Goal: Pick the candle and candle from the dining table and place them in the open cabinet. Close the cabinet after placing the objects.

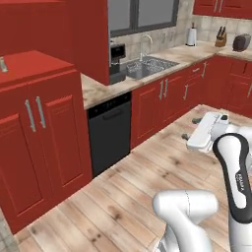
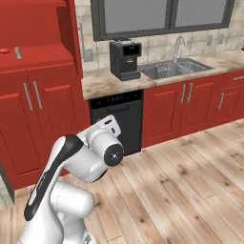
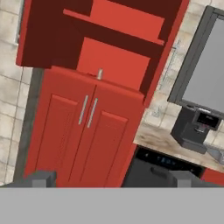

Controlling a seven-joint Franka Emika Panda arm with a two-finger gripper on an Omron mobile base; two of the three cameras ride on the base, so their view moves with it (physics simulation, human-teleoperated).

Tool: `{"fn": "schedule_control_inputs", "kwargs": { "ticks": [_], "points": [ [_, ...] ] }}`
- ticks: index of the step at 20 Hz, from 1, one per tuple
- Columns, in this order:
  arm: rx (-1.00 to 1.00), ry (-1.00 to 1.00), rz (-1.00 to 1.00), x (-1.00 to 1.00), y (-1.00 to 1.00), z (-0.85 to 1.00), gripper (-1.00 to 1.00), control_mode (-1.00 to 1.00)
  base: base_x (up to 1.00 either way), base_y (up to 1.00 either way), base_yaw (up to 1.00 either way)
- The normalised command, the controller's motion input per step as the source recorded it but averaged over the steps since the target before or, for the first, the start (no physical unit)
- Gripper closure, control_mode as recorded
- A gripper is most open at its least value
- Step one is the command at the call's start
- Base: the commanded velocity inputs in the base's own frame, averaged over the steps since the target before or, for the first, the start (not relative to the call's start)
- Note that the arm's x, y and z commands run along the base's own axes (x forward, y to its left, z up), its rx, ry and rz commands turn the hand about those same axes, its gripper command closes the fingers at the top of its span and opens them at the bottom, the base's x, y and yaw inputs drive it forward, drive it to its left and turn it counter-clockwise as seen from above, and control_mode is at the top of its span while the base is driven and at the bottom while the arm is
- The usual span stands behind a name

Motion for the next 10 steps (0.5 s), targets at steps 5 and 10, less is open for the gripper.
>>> {"fn": "schedule_control_inputs", "kwargs": {
  "ticks": [5, 10],
  "points": [
    [0.00, 0.00, 0.00, 0.00, 0.00, 0.00, -1.00, 1.00, 0.35, -0.28, -0.56],
    [0.00, 0.00, 0.00, 0.00, 0.00, 0.00, -1.00, 1.00, 0.53, -0.14, -0.56]
  ]
}}
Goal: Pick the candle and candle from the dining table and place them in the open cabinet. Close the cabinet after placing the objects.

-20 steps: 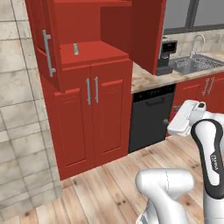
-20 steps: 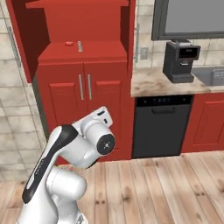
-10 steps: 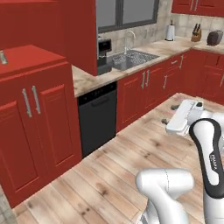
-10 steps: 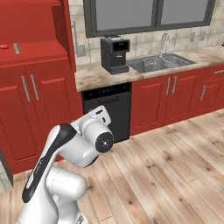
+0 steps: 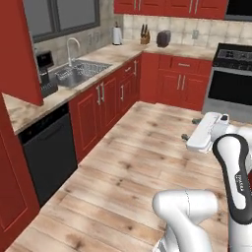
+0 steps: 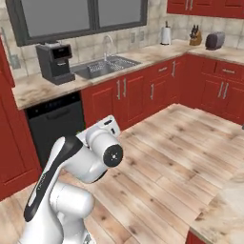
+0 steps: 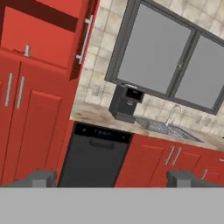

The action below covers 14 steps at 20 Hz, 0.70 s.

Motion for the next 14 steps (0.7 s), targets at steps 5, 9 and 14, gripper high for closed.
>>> {"fn": "schedule_control_inputs", "kwargs": {
  "ticks": [5, 9, 14],
  "points": [
    [0.00, 0.00, 0.00, 0.00, 0.00, 0.00, -1.00, 1.00, 0.69, 0.00, -0.56],
    [0.00, 0.00, 0.00, 0.00, 0.00, 0.00, -1.00, 1.00, 0.79, 0.19, -0.51],
    [0.00, 0.00, 0.00, 0.00, 0.00, 0.00, -1.00, 1.00, 0.83, 0.40, -0.45]
  ]
}}
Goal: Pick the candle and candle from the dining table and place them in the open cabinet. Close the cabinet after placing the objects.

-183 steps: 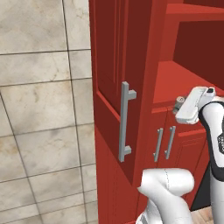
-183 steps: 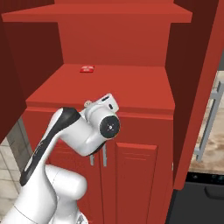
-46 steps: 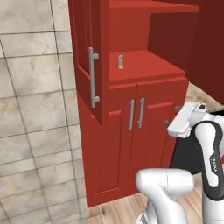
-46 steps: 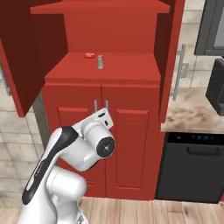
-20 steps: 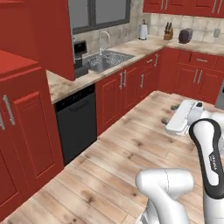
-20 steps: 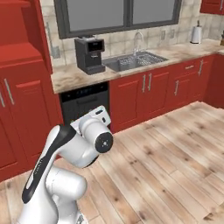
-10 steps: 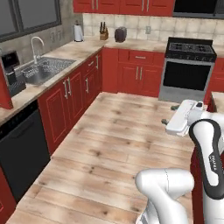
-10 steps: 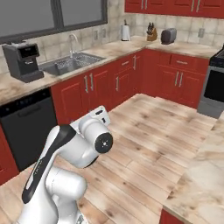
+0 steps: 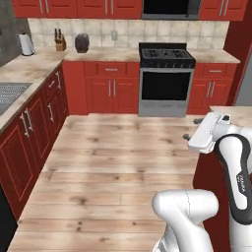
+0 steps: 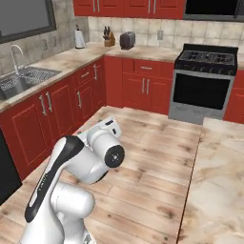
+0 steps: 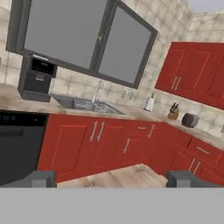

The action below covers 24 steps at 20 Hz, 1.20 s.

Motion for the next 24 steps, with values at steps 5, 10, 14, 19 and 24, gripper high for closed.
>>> {"fn": "schedule_control_inputs", "kwargs": {
  "ticks": [5, 10, 14, 19, 24],
  "points": [
    [0.00, 0.00, 0.00, 0.00, 0.00, 0.00, -1.00, 1.00, 0.80, 0.43, -0.41],
    [0.00, 0.00, 0.00, 0.00, 0.00, 0.00, -1.00, 1.00, 0.83, 0.47, -0.40],
    [0.00, 0.00, 0.00, 0.00, 0.00, 0.00, -1.00, 1.00, 0.87, 0.57, -0.39],
    [0.00, 0.00, 0.00, 0.00, 0.00, 0.00, -1.00, 1.00, 0.94, 0.59, -0.40],
    [0.00, 0.00, 0.00, 0.00, 0.00, 0.00, -1.00, 1.00, 0.90, 0.62, -0.39]
  ]
}}
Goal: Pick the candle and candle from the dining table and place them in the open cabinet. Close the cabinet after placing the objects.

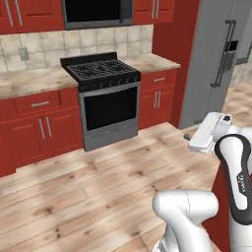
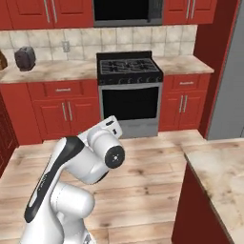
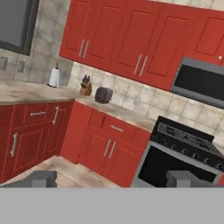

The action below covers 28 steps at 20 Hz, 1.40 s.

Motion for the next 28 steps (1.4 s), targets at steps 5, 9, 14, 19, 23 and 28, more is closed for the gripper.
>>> {"fn": "schedule_control_inputs", "kwargs": {
  "ticks": [5, 9, 14, 19, 23, 28],
  "points": [
    [0.00, 0.00, 0.00, 0.00, 0.00, 0.00, -1.00, 1.00, 0.86, 0.67, -0.38],
    [0.00, 0.00, 0.00, 0.00, 0.00, 0.00, -1.00, 1.00, 0.83, 0.73, -0.40],
    [0.00, 0.00, 0.00, 0.00, 0.00, 0.00, -1.00, 1.00, 0.82, 0.77, -0.40],
    [0.00, 0.00, 0.00, 0.00, 0.00, 0.00, -1.00, 1.00, 0.80, 0.73, -0.39],
    [0.00, 0.00, 0.00, 0.00, 0.00, 0.00, -1.00, 1.00, 0.78, 0.79, -0.41],
    [0.00, 0.00, 0.00, 0.00, 0.00, 0.00, -1.00, 1.00, 0.66, 0.60, -0.47]
  ]
}}
